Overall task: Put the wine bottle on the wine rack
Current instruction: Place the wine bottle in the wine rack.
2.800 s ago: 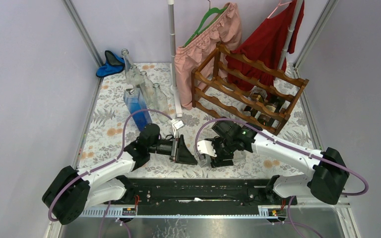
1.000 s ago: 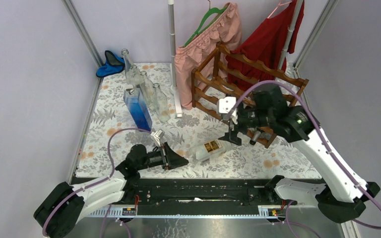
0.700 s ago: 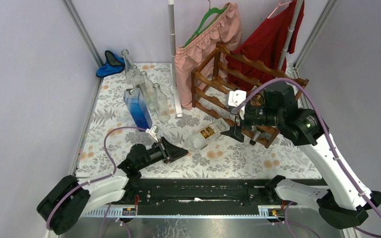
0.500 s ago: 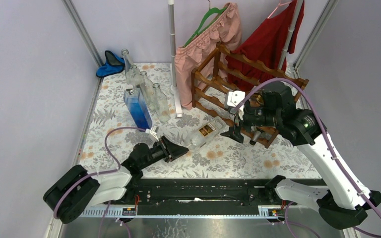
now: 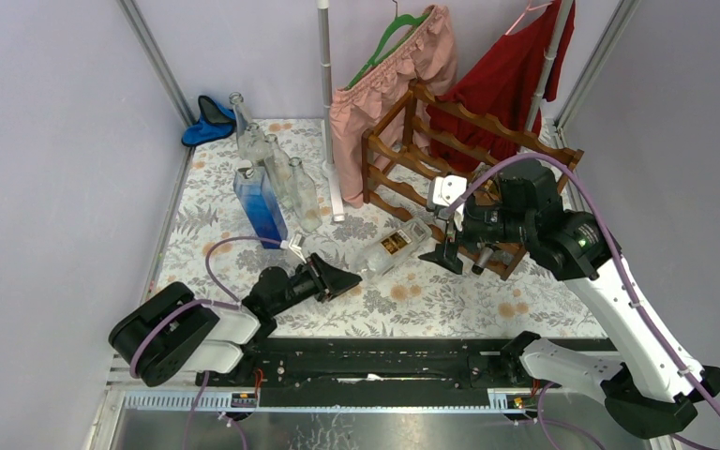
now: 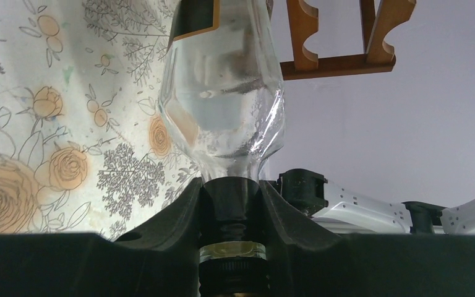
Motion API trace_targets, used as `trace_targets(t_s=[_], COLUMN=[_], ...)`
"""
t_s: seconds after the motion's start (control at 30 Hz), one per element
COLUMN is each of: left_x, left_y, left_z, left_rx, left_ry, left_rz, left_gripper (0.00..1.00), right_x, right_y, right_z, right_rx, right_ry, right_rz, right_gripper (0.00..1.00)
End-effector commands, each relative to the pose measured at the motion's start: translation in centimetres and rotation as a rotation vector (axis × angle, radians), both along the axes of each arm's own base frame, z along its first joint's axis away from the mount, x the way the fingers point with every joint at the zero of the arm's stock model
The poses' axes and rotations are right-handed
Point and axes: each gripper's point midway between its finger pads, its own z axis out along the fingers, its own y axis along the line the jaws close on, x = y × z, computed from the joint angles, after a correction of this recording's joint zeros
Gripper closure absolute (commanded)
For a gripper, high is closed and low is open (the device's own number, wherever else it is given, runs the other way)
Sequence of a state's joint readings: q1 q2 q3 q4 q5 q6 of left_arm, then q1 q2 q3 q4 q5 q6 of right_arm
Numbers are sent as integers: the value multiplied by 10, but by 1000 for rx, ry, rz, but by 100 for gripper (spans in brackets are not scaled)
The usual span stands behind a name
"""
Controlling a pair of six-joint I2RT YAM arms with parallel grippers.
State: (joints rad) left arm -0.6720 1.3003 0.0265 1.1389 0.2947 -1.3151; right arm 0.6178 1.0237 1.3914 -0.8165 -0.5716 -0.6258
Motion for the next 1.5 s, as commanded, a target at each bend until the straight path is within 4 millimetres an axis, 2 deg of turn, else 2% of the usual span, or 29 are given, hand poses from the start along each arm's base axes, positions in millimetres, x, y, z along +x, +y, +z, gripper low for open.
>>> trace_targets(t_s=[0.0, 0.17, 0.53, 0.9, 1.23, 1.47], left_x=[14, 22, 35, 49, 65, 77], left_y=[-6, -9, -12, -13, -23, -31], left_z=[114, 116, 105, 108, 108, 100], left_rx=[-288, -288, -291, -292, -285, -268], left_ry=[-344, -344, -299, -314, -323, -315], left_rz=[18, 33, 53, 84, 101, 104], left_gripper=[100, 100, 100, 100, 100, 100], right_x=[-2, -3, -7, -7, -9, -10], right_y=[3, 2, 1, 0, 0, 0], right_z=[11, 10, 13, 10, 12, 12], right_rx=[48, 49, 57, 52, 57, 59], right_ry=[-26, -28, -31, -32, -34, -30], right_rz=[16, 15, 22, 22, 27, 31], right_gripper=[0, 0, 0, 0, 0, 0])
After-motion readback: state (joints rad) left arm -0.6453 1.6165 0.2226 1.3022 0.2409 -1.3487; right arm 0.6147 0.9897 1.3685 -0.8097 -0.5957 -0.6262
